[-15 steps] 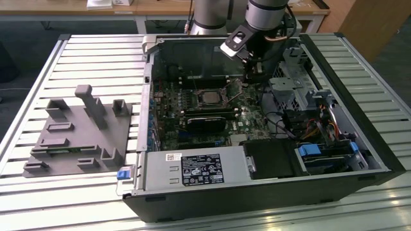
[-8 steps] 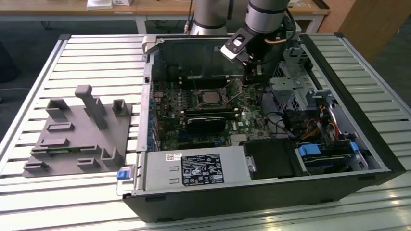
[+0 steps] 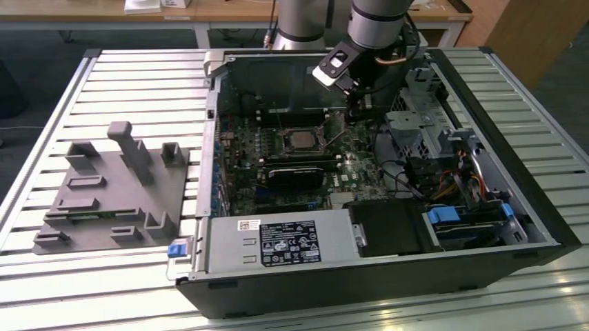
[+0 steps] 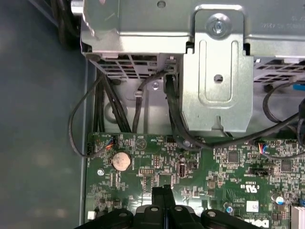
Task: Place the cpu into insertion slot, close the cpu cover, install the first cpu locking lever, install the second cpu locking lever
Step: 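Close the cpu cover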
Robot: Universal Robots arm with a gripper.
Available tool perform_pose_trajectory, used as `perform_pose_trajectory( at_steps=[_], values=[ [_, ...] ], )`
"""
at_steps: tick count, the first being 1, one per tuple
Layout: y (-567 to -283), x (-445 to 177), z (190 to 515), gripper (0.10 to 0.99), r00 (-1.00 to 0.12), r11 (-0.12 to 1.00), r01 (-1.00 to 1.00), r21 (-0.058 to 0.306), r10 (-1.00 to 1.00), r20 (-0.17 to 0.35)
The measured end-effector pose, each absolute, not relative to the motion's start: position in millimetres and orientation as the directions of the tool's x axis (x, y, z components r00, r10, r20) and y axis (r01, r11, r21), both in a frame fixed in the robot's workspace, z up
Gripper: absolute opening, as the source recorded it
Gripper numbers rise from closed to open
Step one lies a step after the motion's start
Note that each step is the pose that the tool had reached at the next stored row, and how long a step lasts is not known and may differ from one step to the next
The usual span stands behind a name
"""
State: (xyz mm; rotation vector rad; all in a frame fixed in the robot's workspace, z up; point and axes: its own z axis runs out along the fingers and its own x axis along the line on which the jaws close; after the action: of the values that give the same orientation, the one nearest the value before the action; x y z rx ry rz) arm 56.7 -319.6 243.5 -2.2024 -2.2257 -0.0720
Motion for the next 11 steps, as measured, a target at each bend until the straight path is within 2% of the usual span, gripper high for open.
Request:
perform_pose_trajectory(
  at_steps=[11],
  values=[
    [-319.6, 49.5, 243.5, 0.106, -0.011, 0.01, 1.0, 0.026, 0.999, 0.039]
  ],
)
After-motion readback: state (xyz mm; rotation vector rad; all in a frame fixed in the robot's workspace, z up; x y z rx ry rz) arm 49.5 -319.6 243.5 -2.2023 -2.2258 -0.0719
